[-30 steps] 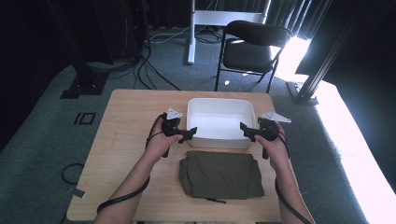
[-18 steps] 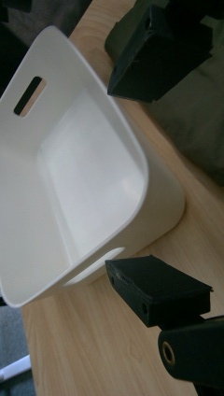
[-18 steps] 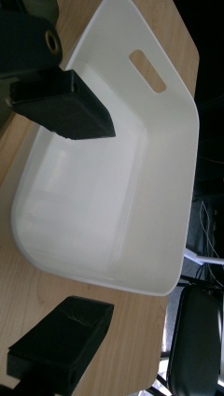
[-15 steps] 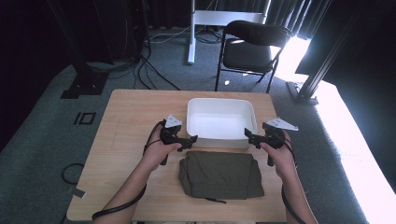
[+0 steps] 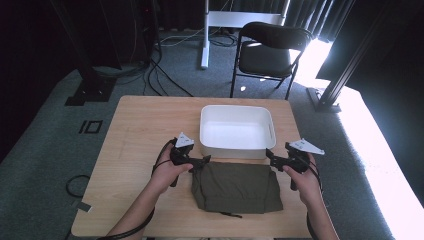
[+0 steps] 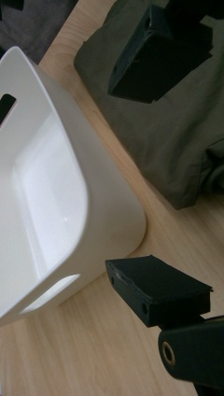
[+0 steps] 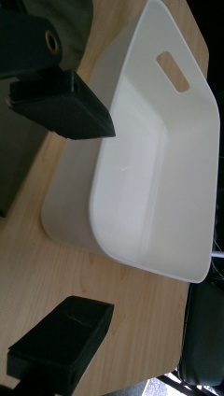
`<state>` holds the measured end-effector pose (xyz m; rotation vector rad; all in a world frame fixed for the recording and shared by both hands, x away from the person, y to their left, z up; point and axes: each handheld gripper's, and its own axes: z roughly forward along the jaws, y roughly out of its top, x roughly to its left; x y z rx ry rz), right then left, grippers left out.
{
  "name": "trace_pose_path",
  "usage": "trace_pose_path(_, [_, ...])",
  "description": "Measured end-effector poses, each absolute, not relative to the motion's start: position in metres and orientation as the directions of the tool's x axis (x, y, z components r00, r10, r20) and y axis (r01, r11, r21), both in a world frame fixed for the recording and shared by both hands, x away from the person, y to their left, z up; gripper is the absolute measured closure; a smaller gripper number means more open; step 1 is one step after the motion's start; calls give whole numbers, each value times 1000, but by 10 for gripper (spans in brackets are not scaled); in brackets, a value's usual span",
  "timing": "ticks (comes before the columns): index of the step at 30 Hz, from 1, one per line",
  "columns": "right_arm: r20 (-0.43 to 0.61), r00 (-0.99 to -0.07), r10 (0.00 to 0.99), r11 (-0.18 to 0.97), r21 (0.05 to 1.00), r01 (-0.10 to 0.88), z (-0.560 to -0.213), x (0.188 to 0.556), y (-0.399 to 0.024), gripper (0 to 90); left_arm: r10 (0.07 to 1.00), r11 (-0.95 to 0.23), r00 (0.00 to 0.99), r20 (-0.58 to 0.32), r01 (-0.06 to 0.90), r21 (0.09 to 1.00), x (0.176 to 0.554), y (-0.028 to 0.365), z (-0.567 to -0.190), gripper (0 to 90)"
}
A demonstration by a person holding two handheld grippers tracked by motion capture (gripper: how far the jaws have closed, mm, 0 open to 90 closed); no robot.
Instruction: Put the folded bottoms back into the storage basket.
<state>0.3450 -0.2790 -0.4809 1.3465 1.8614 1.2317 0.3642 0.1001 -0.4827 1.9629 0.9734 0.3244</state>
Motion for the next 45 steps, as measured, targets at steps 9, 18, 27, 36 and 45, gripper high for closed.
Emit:
trace_pose_path(9, [105,-352,930,80,877,473,-501,323,-278,133,727,-319,671,-148,520,792,349,98,-497,163])
trace_pose_path(18, [128,-364,923,91,845,527,-529,307,-270,133,719,-344,678,-153,538,770,332,92,-511,163])
trace_pose_path(27, [122,-367,922,118,815,567,-548,298,-264,128,726,-364,670,-154,565,740,320,91,-524,145])
trace_pose_path(36, [124,-361,924,125,795,594,-558,293,-266,127,743,-356,646,-176,604,713,311,85,-537,146])
trace_pose_path(45, [144,-374,916,139,762,633,-563,299,-261,127,752,-341,629,-199,629,699,312,83,-544,148])
